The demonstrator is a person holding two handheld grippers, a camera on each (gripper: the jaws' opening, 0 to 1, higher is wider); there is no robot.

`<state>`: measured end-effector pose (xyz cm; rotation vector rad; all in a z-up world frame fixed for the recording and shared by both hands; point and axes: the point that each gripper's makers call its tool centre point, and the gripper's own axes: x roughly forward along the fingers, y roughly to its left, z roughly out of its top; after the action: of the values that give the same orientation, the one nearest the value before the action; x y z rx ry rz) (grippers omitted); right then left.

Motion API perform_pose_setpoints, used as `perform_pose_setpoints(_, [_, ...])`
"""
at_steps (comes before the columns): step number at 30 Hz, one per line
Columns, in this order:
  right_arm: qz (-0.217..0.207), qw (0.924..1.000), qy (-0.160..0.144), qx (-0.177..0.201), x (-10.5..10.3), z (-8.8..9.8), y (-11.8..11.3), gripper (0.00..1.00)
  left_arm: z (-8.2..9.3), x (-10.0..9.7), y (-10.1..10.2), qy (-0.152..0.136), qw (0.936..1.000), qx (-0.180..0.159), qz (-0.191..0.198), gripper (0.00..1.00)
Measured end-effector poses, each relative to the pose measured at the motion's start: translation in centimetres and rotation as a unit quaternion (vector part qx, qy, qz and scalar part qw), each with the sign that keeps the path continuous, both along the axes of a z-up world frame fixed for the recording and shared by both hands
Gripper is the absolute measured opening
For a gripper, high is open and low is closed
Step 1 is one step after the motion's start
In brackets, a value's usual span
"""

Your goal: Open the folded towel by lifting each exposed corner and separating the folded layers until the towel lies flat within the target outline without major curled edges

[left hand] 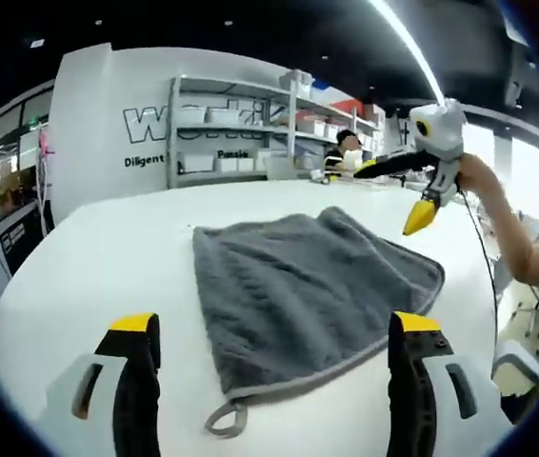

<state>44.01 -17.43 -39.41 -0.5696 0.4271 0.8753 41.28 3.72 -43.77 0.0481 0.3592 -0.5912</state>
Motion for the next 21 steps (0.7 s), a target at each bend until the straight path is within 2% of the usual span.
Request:
perform_pose_setpoints(3, [-0.014, 0.9999, -0.004, 0.006, -1.9, -0.5, -1.6, 0.99, -0.1, -0.1, -0.4, 0.002, 0.9999, -0.001, -0.01, 0.99])
perform_pose_setpoints(6, [-0.02, 0.9995, 0.0, 0.026, -3.8, -0.9, -2.8, 0.99, -0.3, -0.4, -1.1, 0.0, 0.9999, 0.0, -0.011, 0.99])
perform_pose_setpoints(7, [-0.034, 0.9986, -0.001, 0.039, -4.3, -0.9, -3.4, 0.99, -0.3, -0.5, -1.4, 0.001, 0.9999, -0.002, -0.015, 0.99])
perform_pose_setpoints(13, [-0.054, 0.9967, 0.001, 0.062, -7.1, -2.1, -4.9, 0.99, 0.3, -1.5, -4.6, -0.004, 0.9984, -0.028, -0.049, 0.99])
perform_pose_setpoints(16, [-0.055, 0.9955, 0.014, 0.076, -8.6, -3.0, -4.9, 0.99, 0.9, -2.1, -6.1, -0.015, 0.9974, -0.03, -0.065, 0.99])
perform_pose_setpoints(21, [-0.063, 0.9951, 0.019, 0.073, -10.2, -4.3, -5.3, 0.99, 1.6, -2.8, -9.2, -0.022, 0.9946, -0.029, -0.097, 0.99])
